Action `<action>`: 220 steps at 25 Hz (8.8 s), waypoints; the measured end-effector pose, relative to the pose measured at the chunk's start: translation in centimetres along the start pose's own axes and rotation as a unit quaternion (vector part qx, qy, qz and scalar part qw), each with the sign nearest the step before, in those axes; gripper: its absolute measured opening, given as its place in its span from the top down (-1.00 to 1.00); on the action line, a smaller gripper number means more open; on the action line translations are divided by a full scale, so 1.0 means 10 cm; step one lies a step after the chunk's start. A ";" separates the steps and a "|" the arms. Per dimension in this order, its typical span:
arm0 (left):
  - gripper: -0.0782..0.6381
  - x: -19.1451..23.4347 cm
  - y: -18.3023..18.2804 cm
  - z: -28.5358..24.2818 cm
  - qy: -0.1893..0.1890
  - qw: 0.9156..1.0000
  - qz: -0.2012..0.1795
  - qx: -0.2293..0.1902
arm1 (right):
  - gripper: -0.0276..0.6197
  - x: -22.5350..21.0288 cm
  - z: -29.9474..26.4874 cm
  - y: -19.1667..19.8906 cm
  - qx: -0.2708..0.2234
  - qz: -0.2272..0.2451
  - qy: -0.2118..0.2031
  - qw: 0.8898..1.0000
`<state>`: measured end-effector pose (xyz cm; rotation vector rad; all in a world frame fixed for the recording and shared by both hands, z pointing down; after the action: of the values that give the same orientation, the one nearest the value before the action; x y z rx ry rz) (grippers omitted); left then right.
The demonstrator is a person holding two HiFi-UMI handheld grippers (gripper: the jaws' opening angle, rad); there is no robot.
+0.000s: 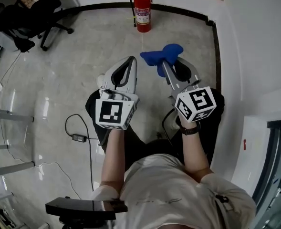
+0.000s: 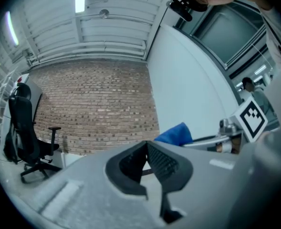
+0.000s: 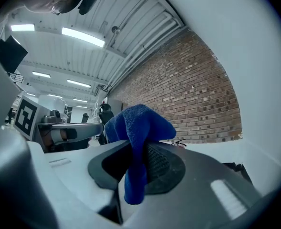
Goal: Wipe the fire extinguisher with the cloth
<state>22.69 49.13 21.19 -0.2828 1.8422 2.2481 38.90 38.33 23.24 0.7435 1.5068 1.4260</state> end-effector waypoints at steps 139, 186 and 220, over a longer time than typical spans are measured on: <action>0.78 3.82 3.53 -5.13 0.055 0.984 0.145 0.091 | 0.73 -3.21 -5.92 4.21 0.411 0.176 0.236 0.863; 0.78 3.57 3.61 -5.01 0.067 0.981 0.144 0.111 | 0.70 -3.06 -5.73 3.26 0.298 0.257 0.180 0.902; 0.78 3.23 3.19 -5.07 0.104 0.986 0.107 0.073 | 0.71 -3.17 -5.14 1.60 0.124 -0.014 0.194 0.973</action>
<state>-17.02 -5.04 32.01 -0.3172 2.2307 2.2778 3.26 -9.57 41.48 0.6092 2.0175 1.4348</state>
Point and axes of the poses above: the fingertips, and each gripper's own axes: z backward along the fingers, x to its left, y out of its underside, the point moved 9 cm from there along z, backward along the fingers, and after that the axes turned 10 degrees about -z, right-handed, at the moved point
